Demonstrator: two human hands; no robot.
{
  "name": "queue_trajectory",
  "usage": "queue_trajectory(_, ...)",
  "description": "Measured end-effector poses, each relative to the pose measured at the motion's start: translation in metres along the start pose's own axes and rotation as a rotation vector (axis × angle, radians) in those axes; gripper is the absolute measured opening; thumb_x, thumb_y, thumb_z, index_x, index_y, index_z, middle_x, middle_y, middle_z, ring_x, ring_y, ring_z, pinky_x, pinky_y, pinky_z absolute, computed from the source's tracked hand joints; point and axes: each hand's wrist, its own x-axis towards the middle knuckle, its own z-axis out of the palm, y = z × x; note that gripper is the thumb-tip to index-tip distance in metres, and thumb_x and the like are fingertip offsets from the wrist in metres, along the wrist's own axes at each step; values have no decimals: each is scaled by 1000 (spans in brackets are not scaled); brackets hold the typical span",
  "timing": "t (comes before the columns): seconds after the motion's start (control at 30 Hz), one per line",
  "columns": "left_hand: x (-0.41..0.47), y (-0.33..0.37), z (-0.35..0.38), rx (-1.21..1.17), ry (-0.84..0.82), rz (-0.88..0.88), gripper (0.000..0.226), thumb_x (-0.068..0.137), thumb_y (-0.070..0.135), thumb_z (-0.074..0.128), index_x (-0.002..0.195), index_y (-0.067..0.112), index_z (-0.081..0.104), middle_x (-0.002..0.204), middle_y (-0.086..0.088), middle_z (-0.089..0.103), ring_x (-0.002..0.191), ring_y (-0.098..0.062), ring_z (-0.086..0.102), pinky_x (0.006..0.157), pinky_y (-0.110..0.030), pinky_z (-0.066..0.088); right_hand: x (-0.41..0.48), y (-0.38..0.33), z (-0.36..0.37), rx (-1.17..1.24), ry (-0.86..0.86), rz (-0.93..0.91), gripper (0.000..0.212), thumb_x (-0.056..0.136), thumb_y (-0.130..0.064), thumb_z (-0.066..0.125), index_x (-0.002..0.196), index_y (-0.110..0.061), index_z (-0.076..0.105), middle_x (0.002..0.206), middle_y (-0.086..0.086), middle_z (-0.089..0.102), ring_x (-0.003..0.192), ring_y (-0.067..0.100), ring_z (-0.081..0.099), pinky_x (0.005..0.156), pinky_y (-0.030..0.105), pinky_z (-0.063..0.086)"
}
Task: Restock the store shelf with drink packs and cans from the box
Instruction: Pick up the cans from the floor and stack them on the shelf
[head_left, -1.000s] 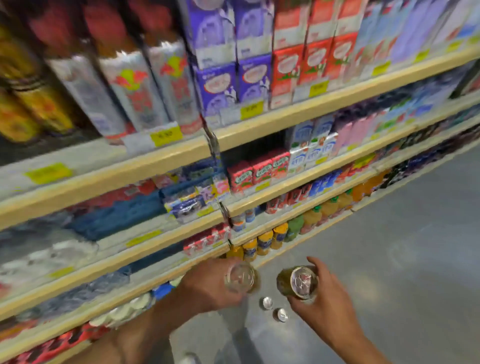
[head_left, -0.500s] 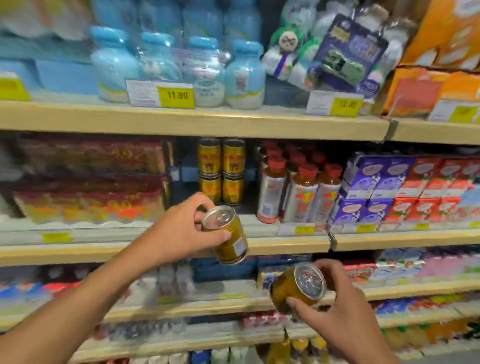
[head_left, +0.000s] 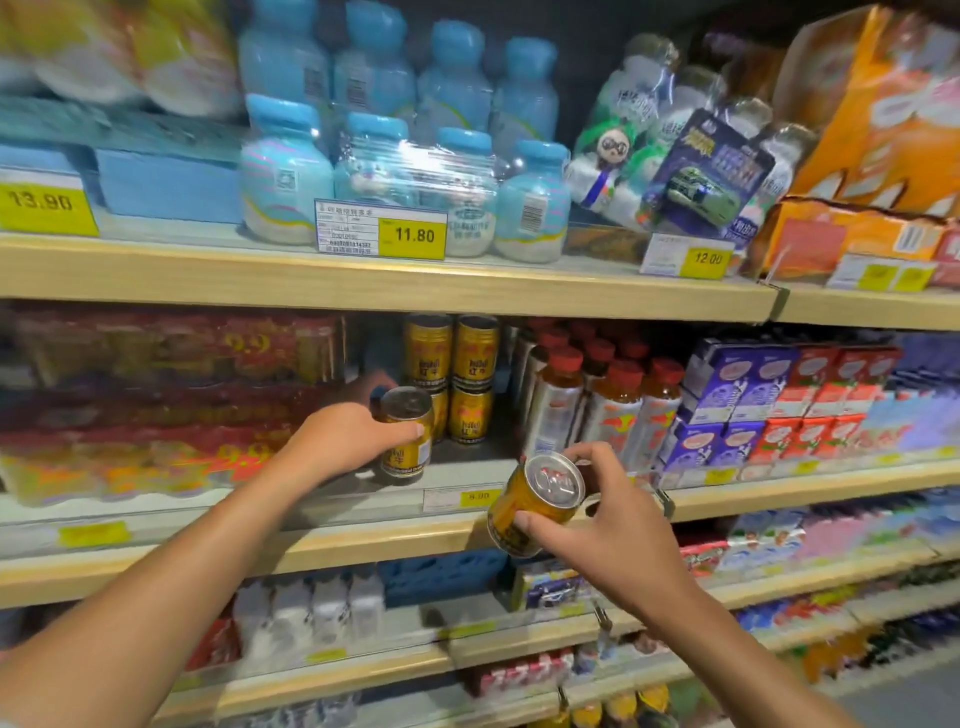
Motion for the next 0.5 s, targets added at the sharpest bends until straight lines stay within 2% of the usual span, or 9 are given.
queue_trajectory(0.13,7,-11,5,-28,-44,-7,55,63,74,66,104,46,42,94,14,61,75,-1,60,55,-26,44,8,-11,3,-13,4,-20,63,57,-77,72,105,-49,42,100,-40,58,90,-14,57,62,24,53)
queue_trajectory(0.3,7,-9,11,-2,-118,7,51,69,75,63,102,45,40,79,18,61,67,0,62,49,-23,40,20,-24,9,-27,31,-34,63,58,-78,70,105,-46,43,90,-28,65,83,-9,61,62,29,55)
queue_trajectory(0.37,7,-10,13,-16,-126,13,49,71,74,64,103,44,41,80,17,62,68,0,62,48,-22,40,29,-31,14,-17,14,-53,62,60,-75,73,106,-45,43,92,-24,66,83,-5,63,65,33,57)
queue_trajectory(0.5,8,-11,14,-48,-133,-12,53,70,75,63,107,45,41,83,19,58,72,0,60,49,-22,40,52,-40,26,62,-14,-72,60,64,-60,80,113,-45,47,105,-20,66,96,-2,62,77,33,57)
